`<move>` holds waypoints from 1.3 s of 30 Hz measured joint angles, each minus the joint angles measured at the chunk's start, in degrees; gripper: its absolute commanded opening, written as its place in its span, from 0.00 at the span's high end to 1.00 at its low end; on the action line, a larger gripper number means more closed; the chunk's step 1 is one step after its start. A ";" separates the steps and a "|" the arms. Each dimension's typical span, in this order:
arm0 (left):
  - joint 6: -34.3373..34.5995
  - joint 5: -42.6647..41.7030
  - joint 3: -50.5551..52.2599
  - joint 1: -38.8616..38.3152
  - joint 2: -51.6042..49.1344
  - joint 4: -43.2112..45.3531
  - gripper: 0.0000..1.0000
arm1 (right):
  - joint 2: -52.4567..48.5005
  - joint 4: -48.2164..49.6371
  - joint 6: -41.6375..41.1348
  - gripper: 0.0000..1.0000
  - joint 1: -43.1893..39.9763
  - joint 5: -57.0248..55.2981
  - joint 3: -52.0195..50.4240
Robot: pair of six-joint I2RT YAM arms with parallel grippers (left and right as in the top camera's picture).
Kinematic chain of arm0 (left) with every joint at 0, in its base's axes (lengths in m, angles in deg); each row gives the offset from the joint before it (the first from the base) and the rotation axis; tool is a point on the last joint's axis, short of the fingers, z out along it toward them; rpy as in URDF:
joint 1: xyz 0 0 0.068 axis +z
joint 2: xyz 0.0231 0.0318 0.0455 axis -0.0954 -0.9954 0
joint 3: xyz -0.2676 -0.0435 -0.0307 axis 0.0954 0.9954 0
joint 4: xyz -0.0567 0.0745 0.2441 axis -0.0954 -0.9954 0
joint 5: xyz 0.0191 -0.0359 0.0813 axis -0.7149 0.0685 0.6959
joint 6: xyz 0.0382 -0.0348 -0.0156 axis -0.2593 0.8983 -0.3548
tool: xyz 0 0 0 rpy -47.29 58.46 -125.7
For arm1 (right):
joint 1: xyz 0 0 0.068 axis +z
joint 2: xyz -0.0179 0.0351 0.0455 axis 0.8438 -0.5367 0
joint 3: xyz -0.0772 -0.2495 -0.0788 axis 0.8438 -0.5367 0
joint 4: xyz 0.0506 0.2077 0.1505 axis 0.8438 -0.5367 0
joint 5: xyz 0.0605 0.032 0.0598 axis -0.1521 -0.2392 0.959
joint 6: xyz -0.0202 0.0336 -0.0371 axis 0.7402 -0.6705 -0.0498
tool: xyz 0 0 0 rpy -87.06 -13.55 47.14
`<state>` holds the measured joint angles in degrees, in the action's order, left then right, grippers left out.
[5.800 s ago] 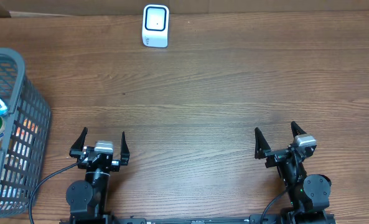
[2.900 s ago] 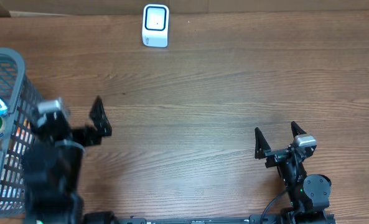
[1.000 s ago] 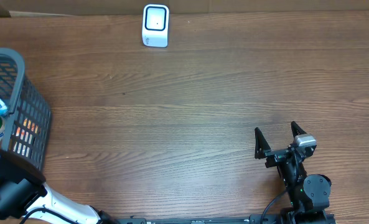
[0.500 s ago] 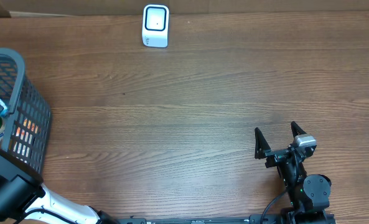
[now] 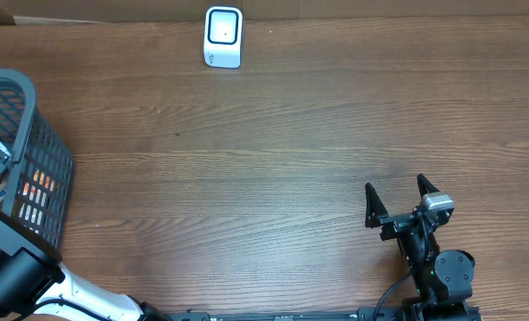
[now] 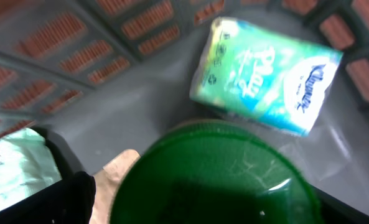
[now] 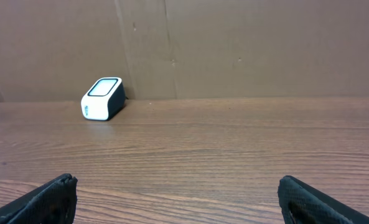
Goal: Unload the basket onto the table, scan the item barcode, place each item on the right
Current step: 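Move the left gripper into the basket and grasp the green-lidded jar, then carry the jar with the left gripper and set it on the table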
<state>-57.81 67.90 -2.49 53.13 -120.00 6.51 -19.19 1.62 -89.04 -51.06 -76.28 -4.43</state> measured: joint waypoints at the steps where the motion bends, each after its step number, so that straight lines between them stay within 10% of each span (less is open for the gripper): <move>1: -0.02 -0.13 0.24 0.00 0.00 0.22 0.18 | 0.00 0.00 0.00 0.00 0.00 0.00 0.00; 19: -0.35 -1.07 -5.01 -0.02 0.87 -6.10 0.41 | 0.00 0.02 0.00 0.00 0.00 -0.02 0.00; 29: 8.57 -12.74 -12.63 -0.90 19.74 -3.50 0.41 | 0.00 -0.02 -0.02 0.00 0.00 0.00 0.00; 39: 12.52 -18.60 -13.22 -25.31 34.03 -13.66 0.42 | 0.00 0.00 0.00 0.00 0.00 -0.02 0.00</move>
<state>-45.29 49.30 -15.71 27.82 -85.97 -7.15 -19.19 1.62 -89.04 -51.06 -76.30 -4.43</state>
